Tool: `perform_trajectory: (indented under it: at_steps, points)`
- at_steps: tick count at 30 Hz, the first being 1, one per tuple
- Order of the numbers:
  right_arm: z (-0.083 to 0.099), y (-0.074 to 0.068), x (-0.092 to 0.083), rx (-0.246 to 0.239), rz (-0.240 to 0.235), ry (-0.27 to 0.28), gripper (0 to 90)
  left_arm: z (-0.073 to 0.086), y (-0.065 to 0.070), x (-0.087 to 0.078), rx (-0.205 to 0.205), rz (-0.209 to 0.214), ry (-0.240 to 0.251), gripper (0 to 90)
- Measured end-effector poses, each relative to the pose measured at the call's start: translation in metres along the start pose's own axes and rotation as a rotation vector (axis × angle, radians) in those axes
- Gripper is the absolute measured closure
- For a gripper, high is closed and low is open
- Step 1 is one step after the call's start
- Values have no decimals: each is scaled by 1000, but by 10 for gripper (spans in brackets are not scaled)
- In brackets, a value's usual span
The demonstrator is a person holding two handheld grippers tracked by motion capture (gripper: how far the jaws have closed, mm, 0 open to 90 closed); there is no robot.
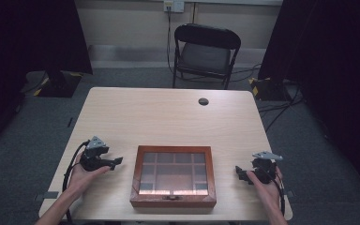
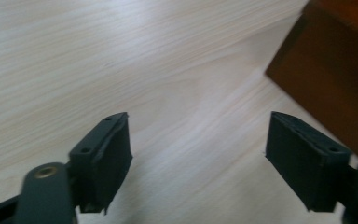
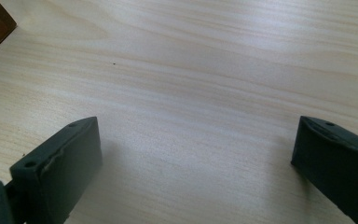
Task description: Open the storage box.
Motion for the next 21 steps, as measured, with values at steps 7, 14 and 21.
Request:
perform_trajectory:
  at_steps: [7,14,21]
  points:
    - [0,0,0,0,0,0,6,-15,25,-14,13,101,48,289]
    - [0,0,0,-1,-1,1,6,-29,49,-30,28,202,120,332]
    - [0,0,0,-1,-1,1,6,-43,84,-34,110,292,133,374]
Point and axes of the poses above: each handheld gripper's, and its own axes: x roughly forward along the jaws, z roughly out of its underside, y roughly to its right, the point moved 7 cm from there along x, roughly forward along the jaws, and after that the axes turned 13 degrees about -z, right-handed, at the moved point
